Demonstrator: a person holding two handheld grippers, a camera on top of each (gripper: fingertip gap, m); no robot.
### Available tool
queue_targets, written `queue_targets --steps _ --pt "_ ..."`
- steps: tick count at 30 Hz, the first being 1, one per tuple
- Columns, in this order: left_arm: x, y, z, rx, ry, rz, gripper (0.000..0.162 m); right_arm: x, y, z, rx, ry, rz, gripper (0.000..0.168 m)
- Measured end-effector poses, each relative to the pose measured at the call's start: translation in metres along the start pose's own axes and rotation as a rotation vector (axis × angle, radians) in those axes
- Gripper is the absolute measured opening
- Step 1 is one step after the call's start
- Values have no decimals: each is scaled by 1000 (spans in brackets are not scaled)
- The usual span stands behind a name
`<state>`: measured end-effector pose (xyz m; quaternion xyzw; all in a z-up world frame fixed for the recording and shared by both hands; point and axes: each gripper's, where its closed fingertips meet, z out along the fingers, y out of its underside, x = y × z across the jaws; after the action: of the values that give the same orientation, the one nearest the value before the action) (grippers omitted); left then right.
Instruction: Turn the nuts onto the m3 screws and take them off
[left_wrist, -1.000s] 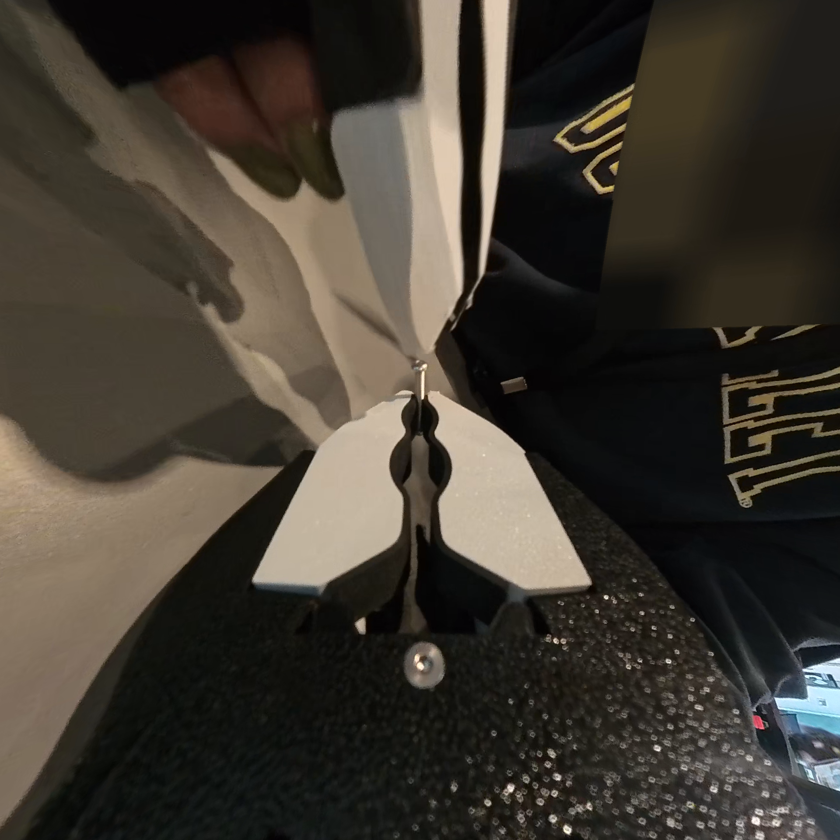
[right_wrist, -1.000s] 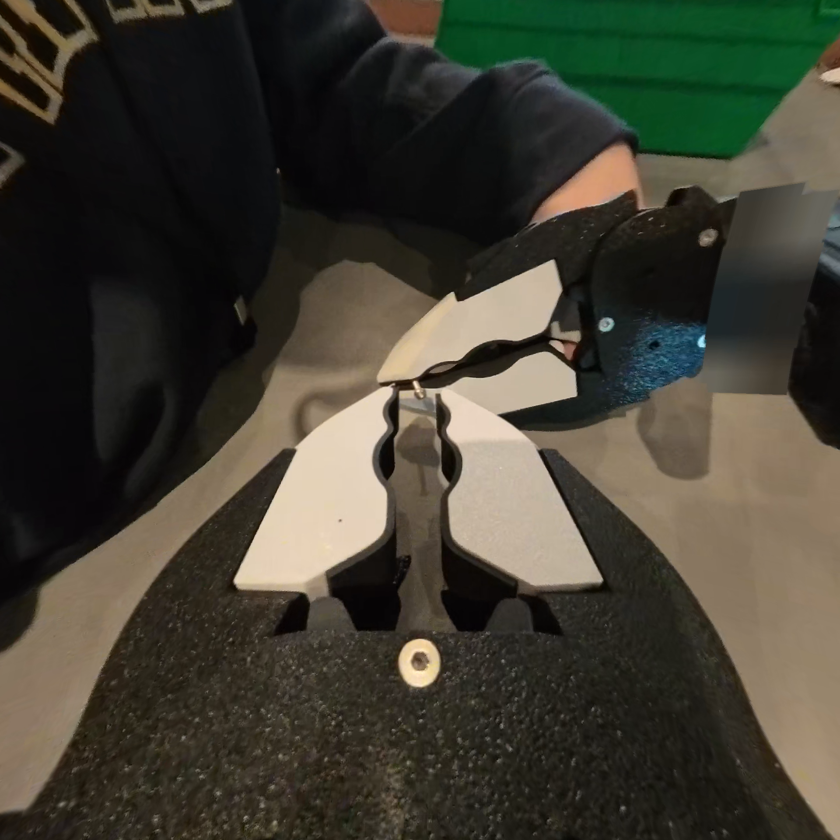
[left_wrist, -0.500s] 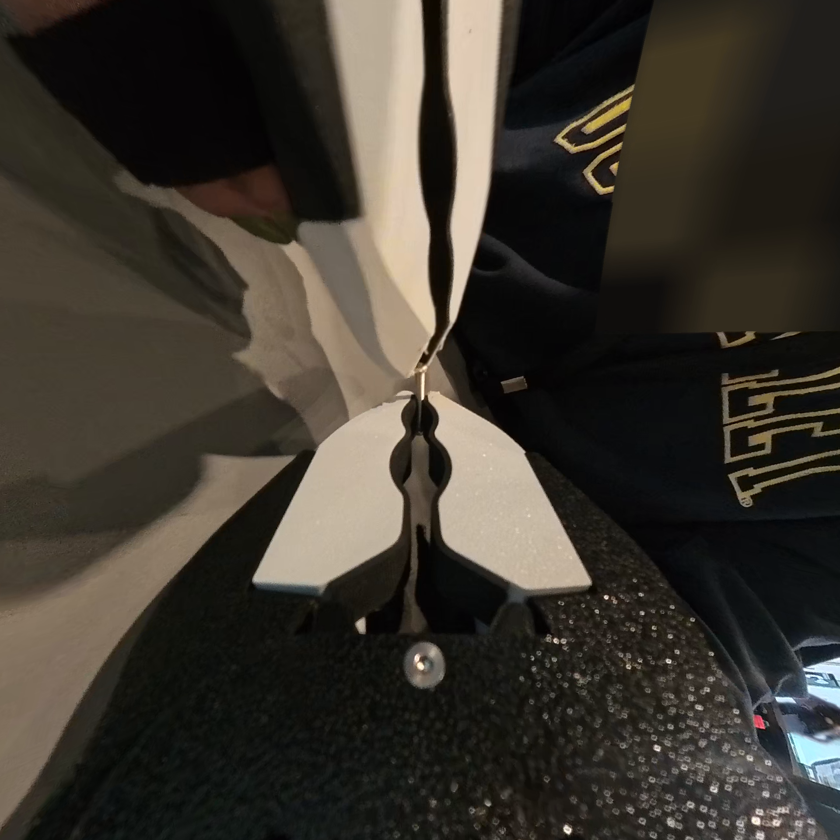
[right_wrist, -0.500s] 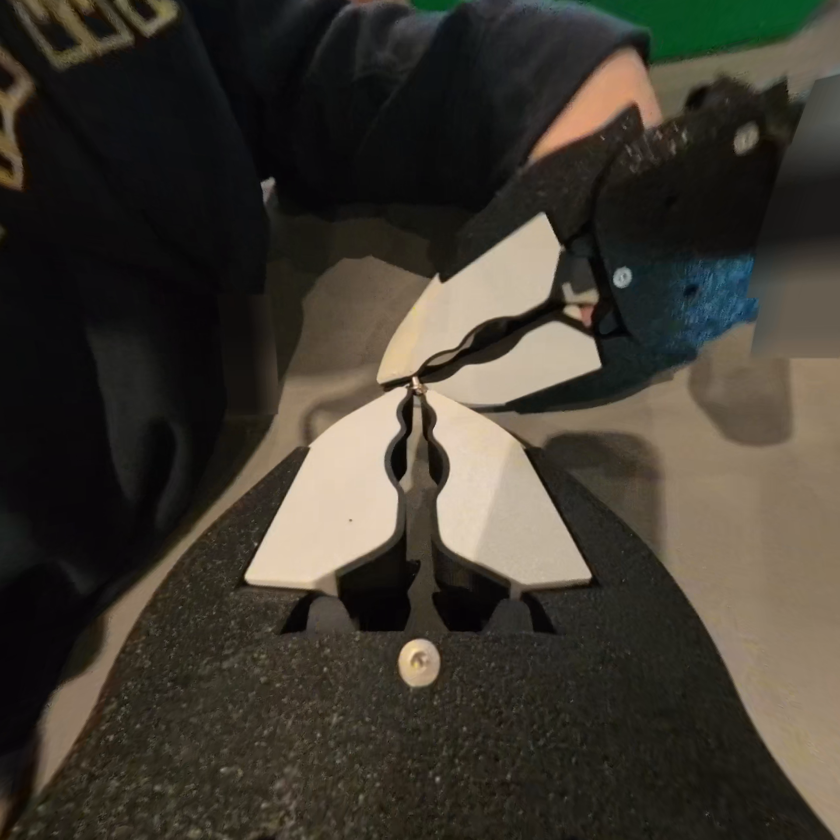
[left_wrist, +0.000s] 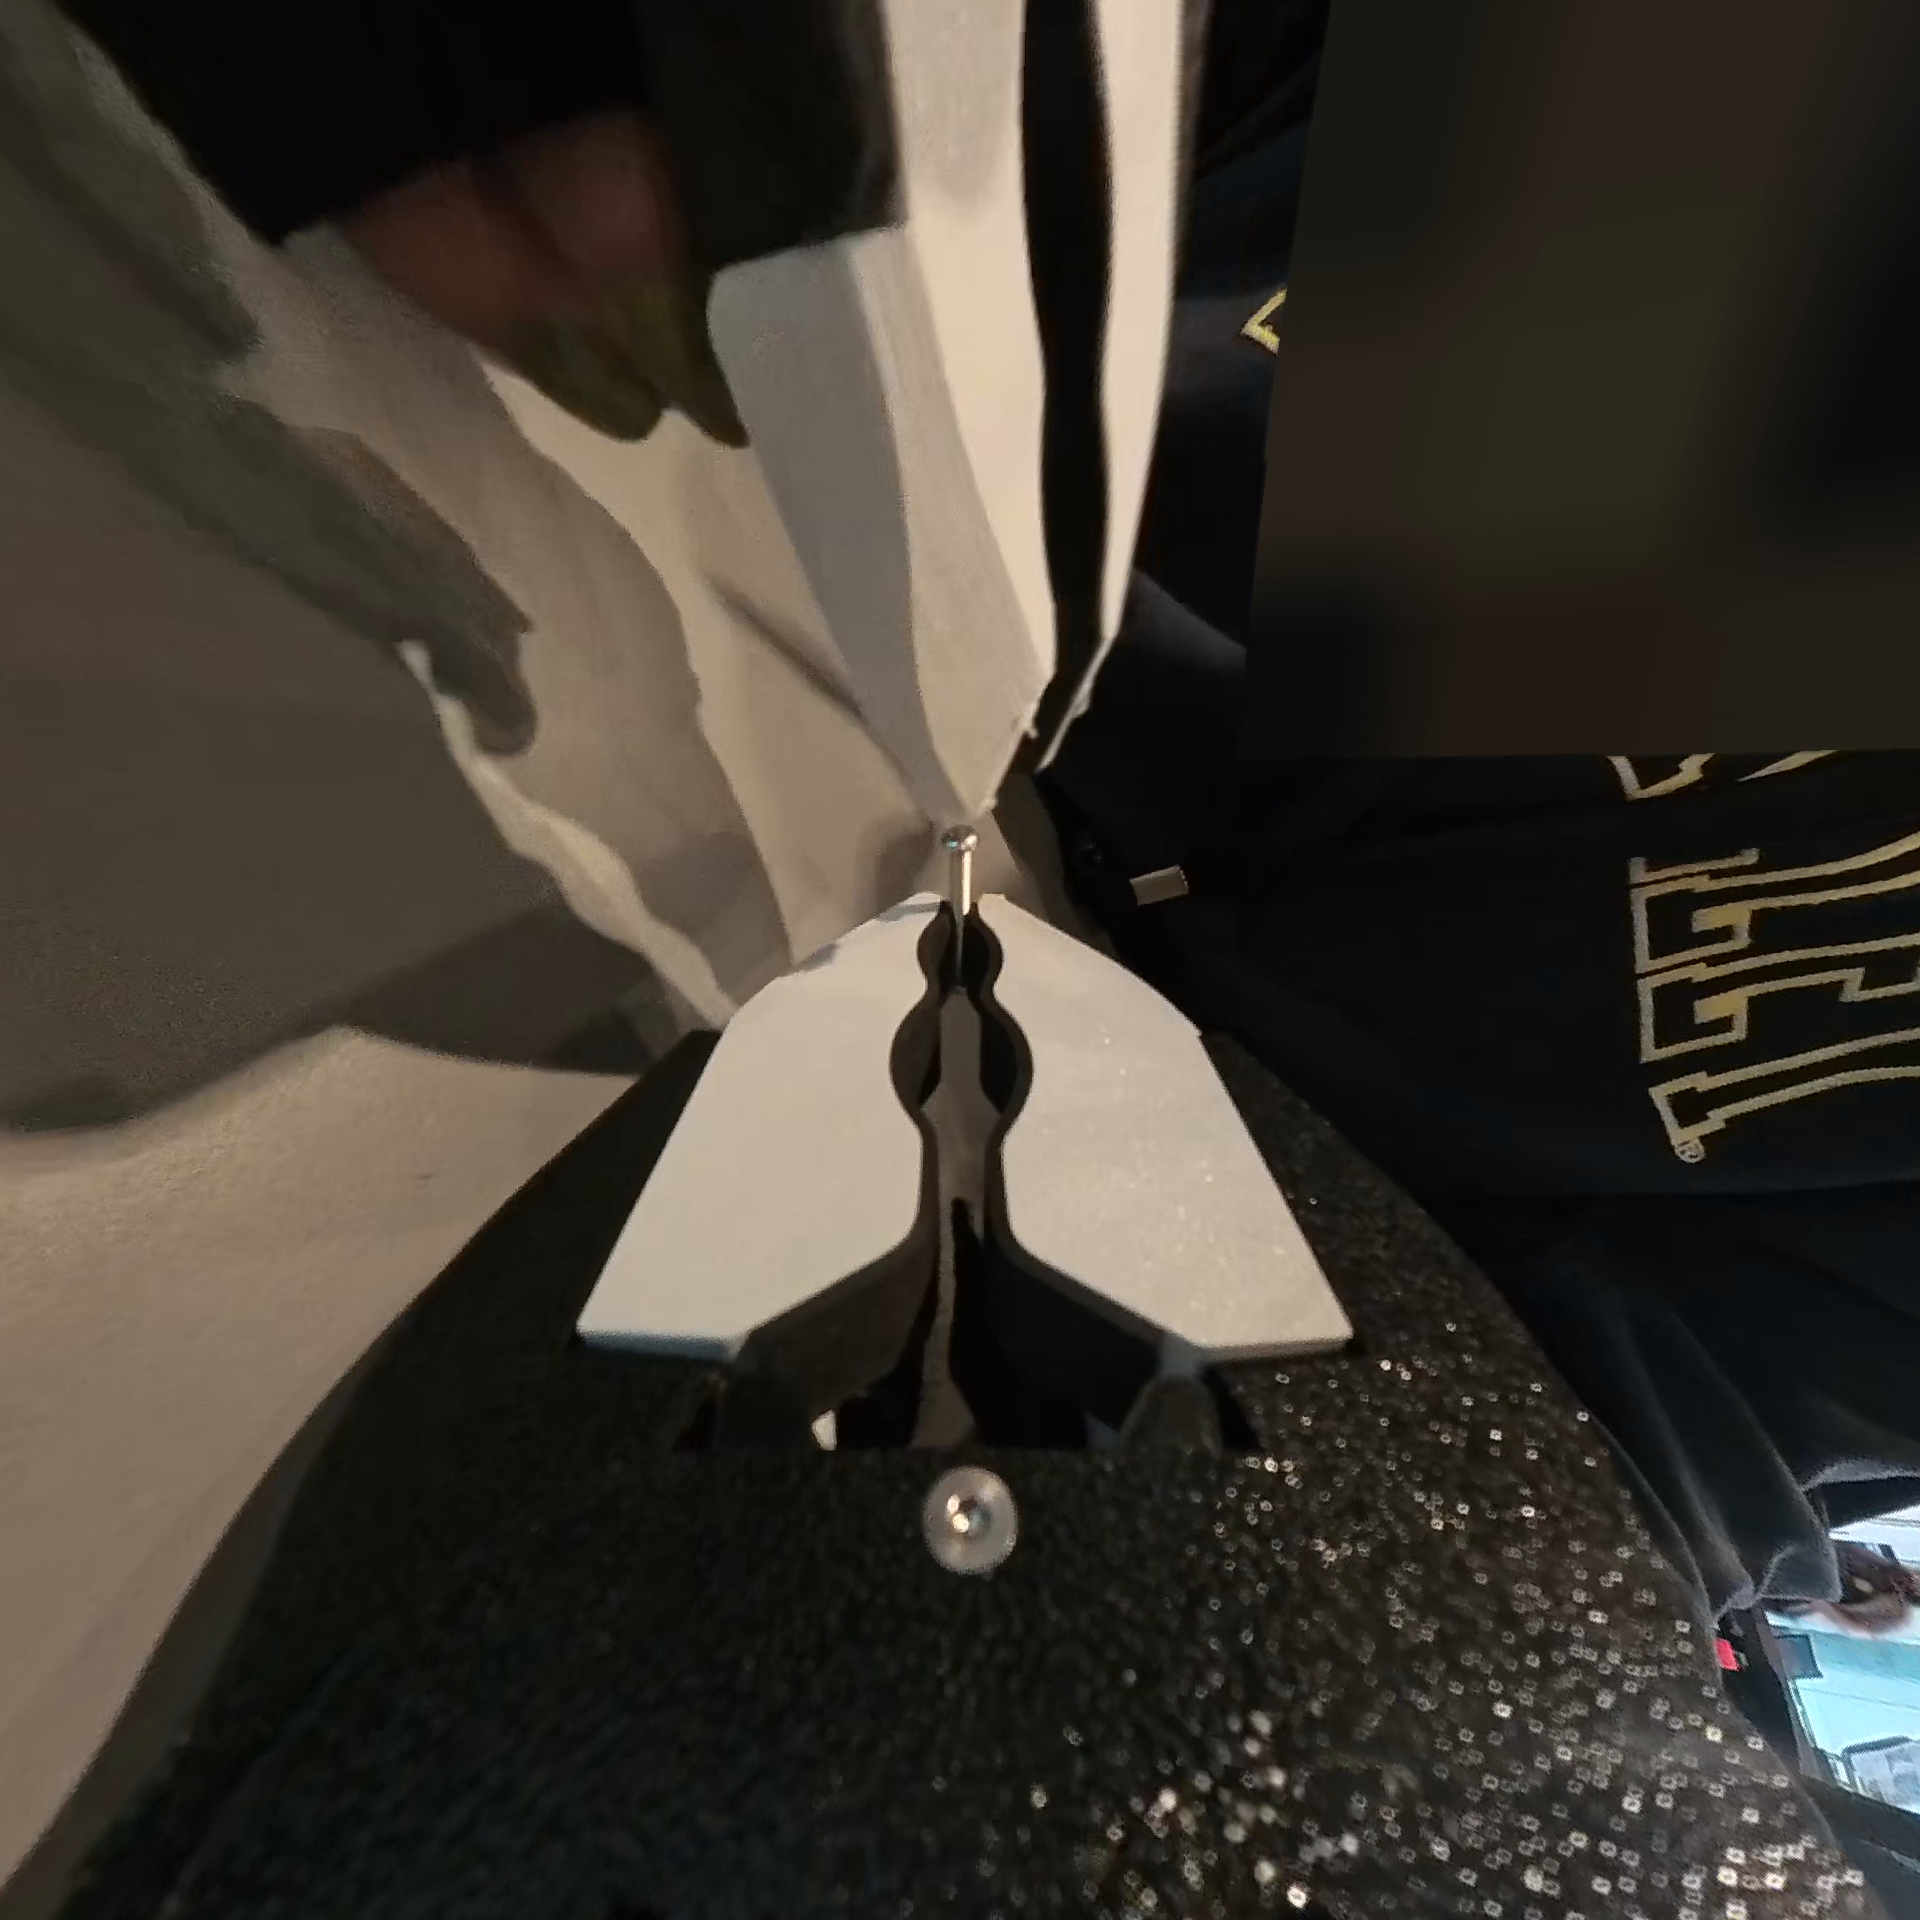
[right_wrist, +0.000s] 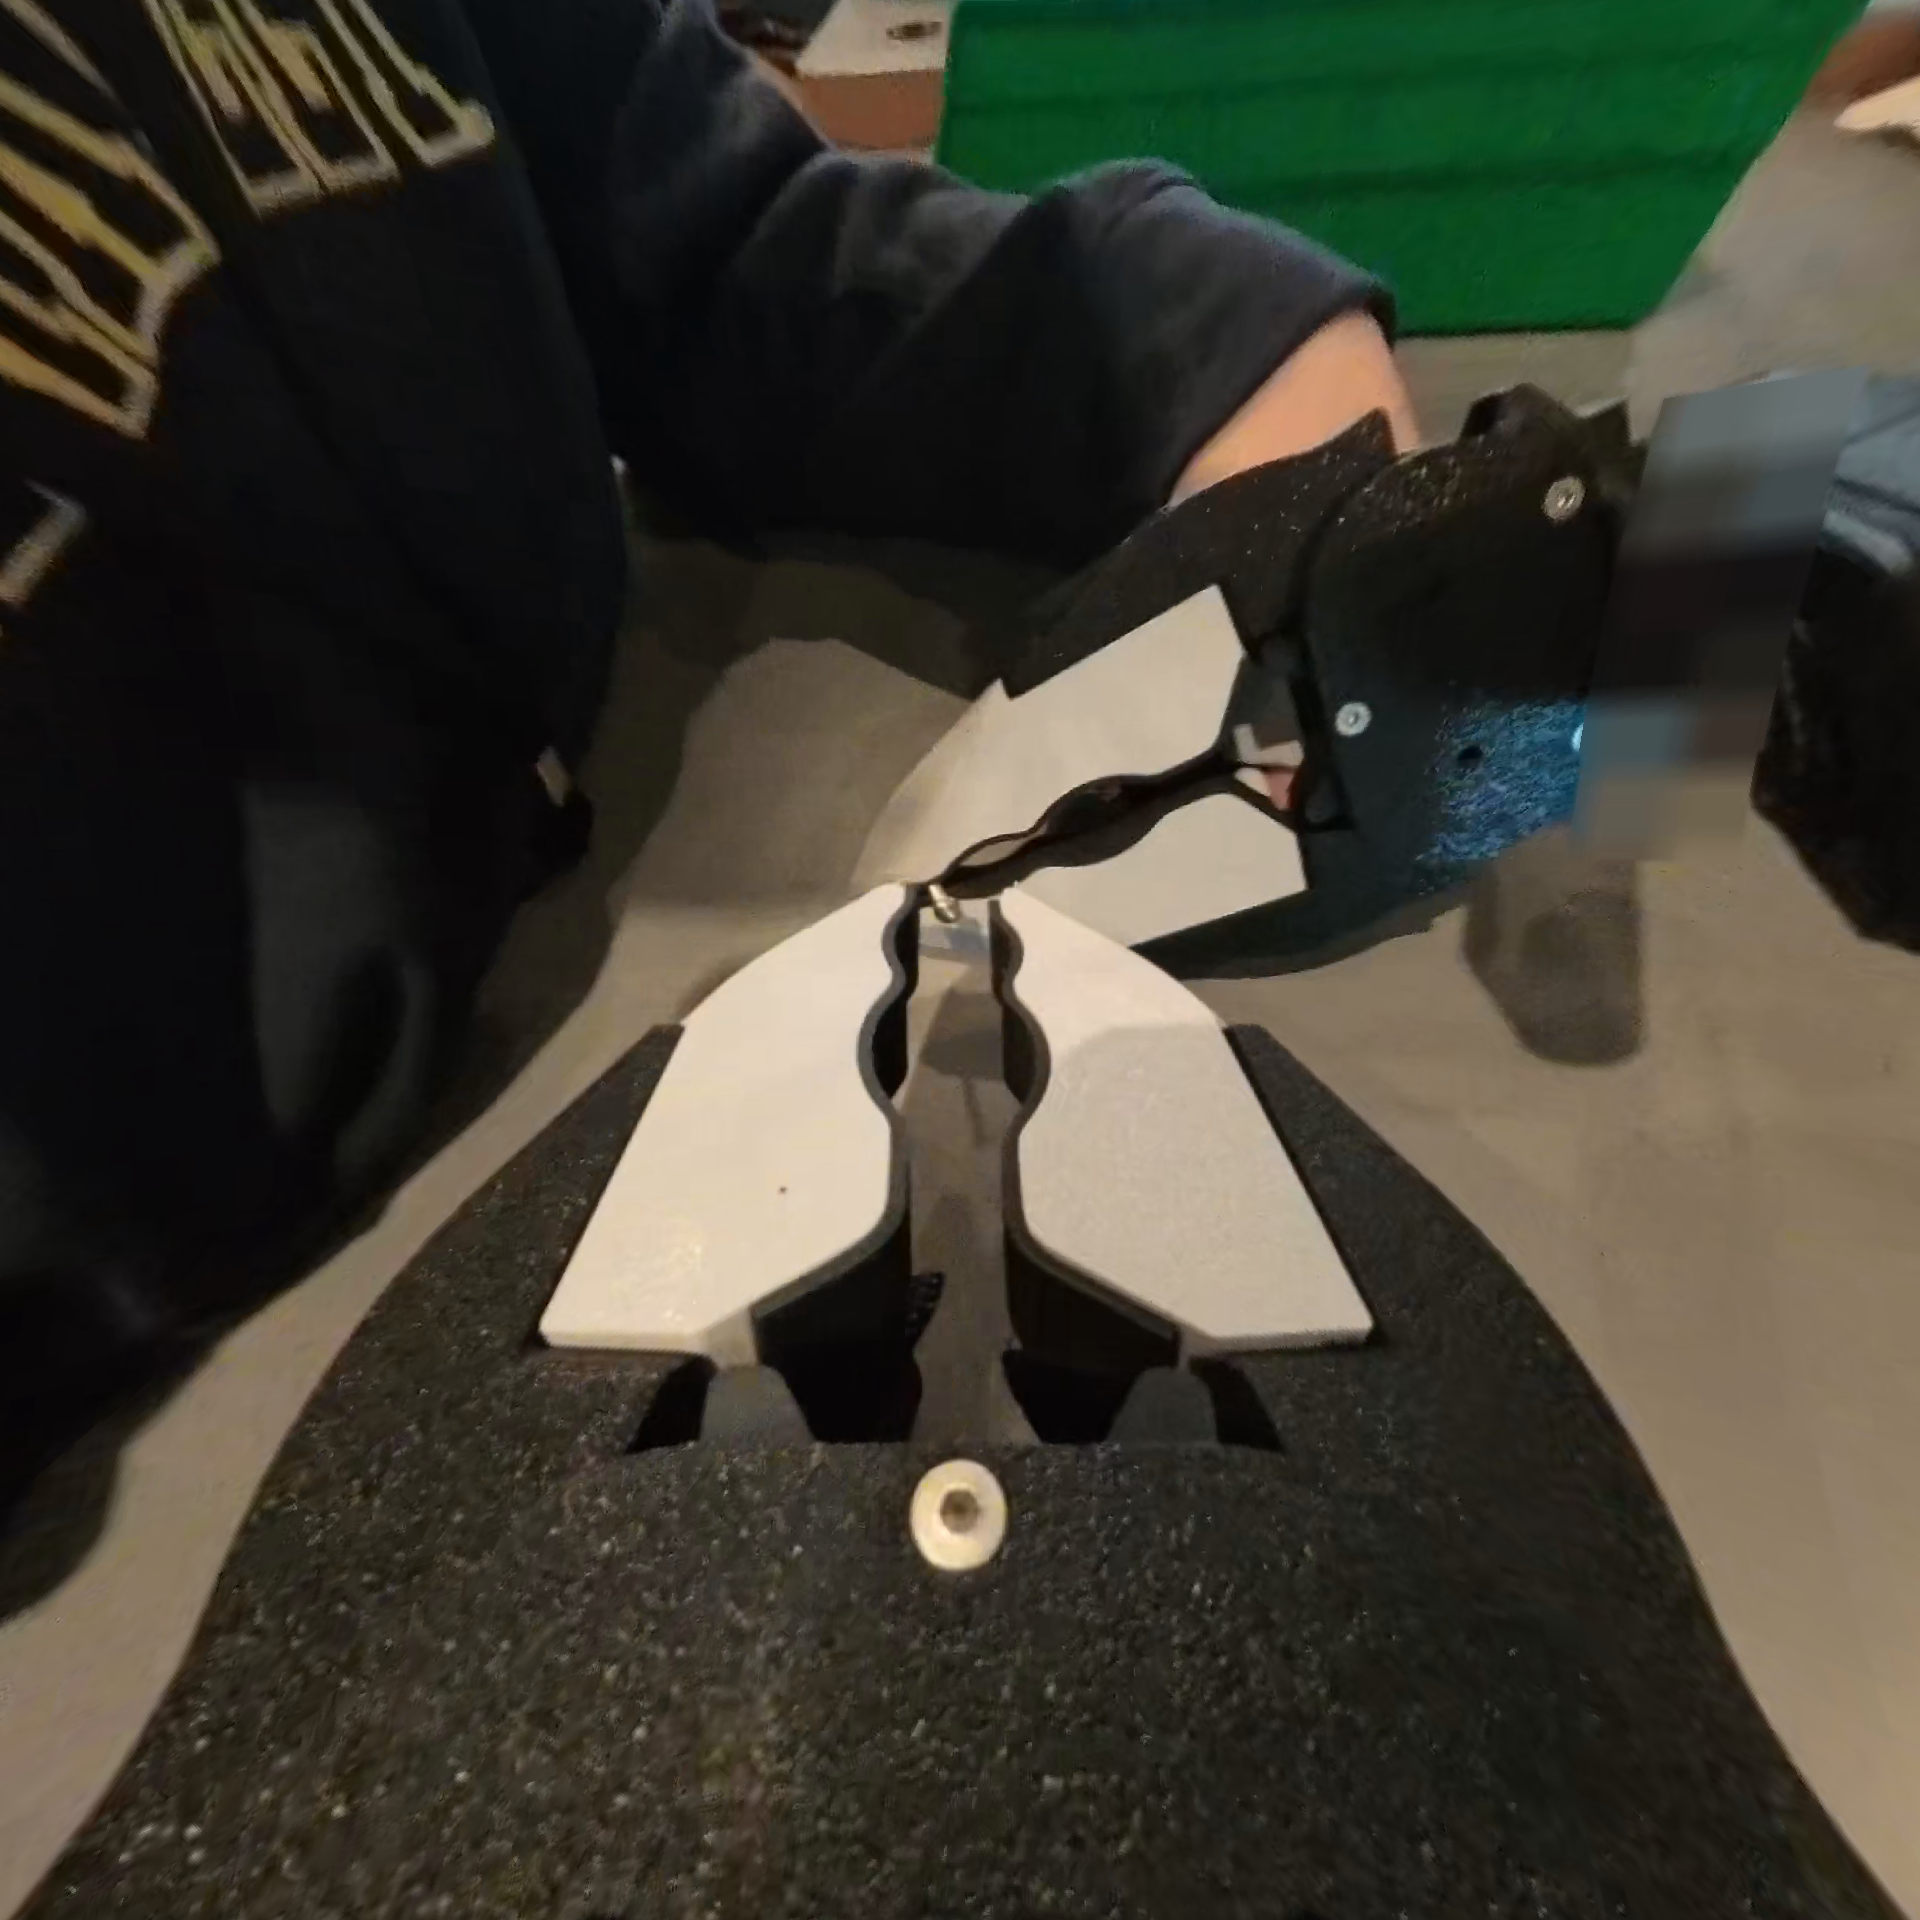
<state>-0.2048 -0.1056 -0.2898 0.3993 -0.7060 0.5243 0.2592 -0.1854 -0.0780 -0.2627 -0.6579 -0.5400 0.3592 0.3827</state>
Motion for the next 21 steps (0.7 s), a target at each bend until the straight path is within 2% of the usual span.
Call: queue_targets --steps 5,15,18,21 --pt "0 0 0 0 0 0 1 -2 2 6 -15 14 -112 11" --pt "0 0 0 0 0 1 1 -3 7 11 -37 1 -105 5" --pt "0 0 0 -3 -2 4 1 -3 7 11 -55 26 -11 5" --pt "0 1 0 -3 -1 4 1 -4 8 11 -76 36 244 4"
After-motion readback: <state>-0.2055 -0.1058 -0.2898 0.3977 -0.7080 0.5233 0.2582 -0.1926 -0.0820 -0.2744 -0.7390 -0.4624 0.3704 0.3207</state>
